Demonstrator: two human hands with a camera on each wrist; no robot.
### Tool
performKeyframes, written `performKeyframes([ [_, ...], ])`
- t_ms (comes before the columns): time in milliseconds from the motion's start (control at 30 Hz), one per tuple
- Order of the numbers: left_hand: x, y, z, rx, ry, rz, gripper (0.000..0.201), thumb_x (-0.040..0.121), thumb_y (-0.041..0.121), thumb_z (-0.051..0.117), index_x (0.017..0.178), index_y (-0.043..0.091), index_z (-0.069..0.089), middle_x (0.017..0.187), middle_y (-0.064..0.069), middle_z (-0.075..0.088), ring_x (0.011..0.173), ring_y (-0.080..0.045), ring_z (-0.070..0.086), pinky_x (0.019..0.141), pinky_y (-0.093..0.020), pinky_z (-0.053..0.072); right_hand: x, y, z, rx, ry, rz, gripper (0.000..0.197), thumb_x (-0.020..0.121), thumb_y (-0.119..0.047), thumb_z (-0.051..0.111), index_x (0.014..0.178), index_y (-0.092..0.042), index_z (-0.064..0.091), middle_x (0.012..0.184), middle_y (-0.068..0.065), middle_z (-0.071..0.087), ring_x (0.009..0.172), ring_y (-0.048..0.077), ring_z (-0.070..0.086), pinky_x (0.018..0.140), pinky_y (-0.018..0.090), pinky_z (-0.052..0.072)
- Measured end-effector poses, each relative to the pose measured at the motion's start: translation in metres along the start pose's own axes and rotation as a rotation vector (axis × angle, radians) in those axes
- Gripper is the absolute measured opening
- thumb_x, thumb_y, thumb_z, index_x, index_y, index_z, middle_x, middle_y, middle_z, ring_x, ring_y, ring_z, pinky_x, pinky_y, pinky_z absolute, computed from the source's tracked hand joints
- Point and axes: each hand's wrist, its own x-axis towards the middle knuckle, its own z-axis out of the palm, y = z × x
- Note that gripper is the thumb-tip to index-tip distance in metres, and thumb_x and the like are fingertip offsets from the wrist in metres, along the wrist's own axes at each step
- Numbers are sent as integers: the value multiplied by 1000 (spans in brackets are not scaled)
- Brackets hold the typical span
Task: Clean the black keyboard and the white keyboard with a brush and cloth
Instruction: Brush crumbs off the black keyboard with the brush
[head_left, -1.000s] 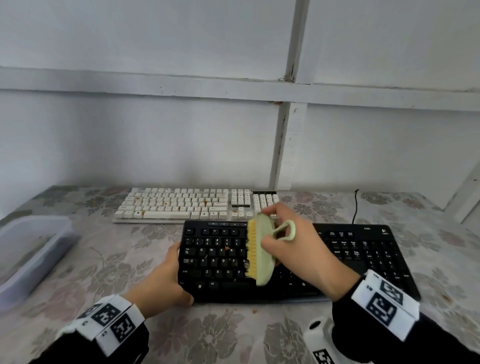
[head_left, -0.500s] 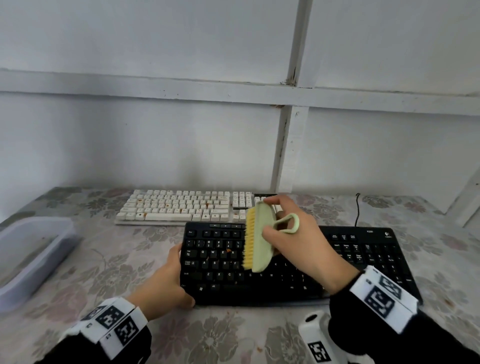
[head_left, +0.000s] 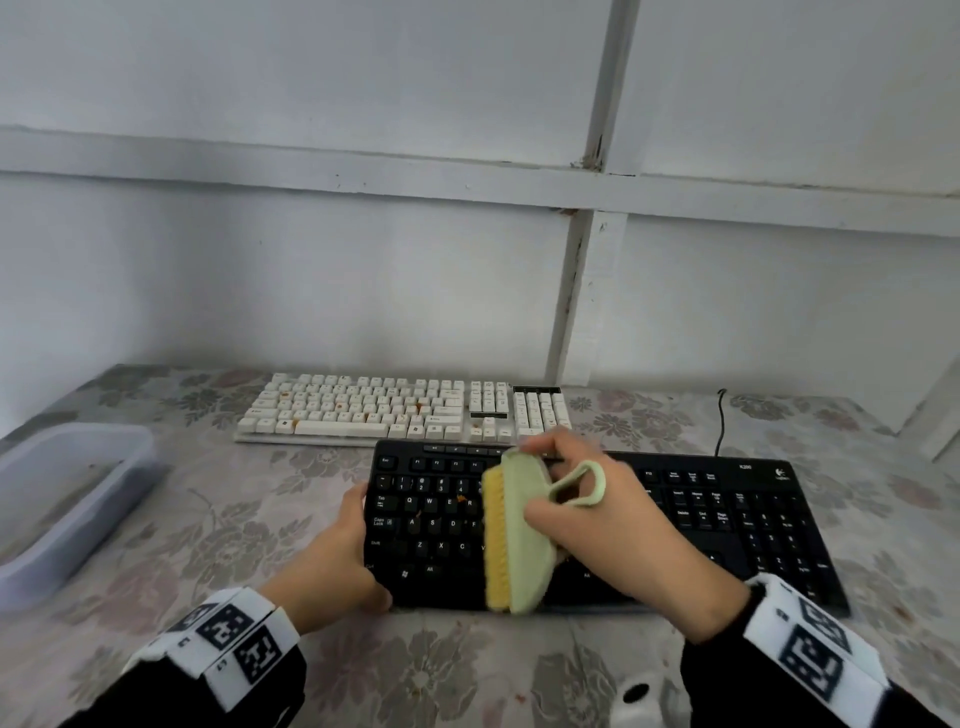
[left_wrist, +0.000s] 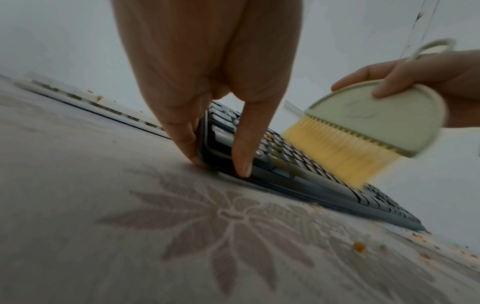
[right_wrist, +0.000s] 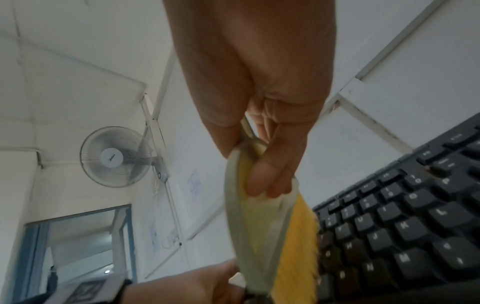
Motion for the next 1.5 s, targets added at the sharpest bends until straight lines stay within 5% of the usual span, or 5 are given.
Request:
performKeyframes([
  [367,-1,3,0,16,-5,-21,107,67,-3,69,141,32,0,103,8,54,92,-6,54,66,-18,44,-9,11,14,-112,-125,-13,35,84,-9,54,109,-32,49,73,11,54,53,11,40,46,24,36],
  [700,-4,5,0,12,1,-19,105,67,-5,68,140,30,2,101,3,58,90,-9,56,67,-18,45,17,-3,-5,-50,76,-52,35,82,-5,55,109,-28,50,95,18,65,80,36,66,62,43,59],
  [1000,-1,4,0,40,2,-20,106,68,-3,69,142,30,0,98,5,57,86,-6,55,61,-16,42,-13,6,5,-56,-174,30,33,80,-7,56,104,-29,53,78,12,59,57,15,49,50,24,50],
  [1233,1,1,1,27,8,-22,108,67,-3,70,142,31,-1,102,4,57,93,-11,56,67,-20,44,24,-9,-1,-23,77,-84,37,82,-2,54,111,-25,53,86,16,63,61,17,58,56,30,59],
  [1500,4,-2,0,9,14,-19,110,66,-4,70,142,33,-1,103,3,57,95,-14,56,74,-24,47,5,3,21,-34,-85,-28,34,83,-7,55,110,-27,50,90,21,61,63,16,52,58,35,57],
])
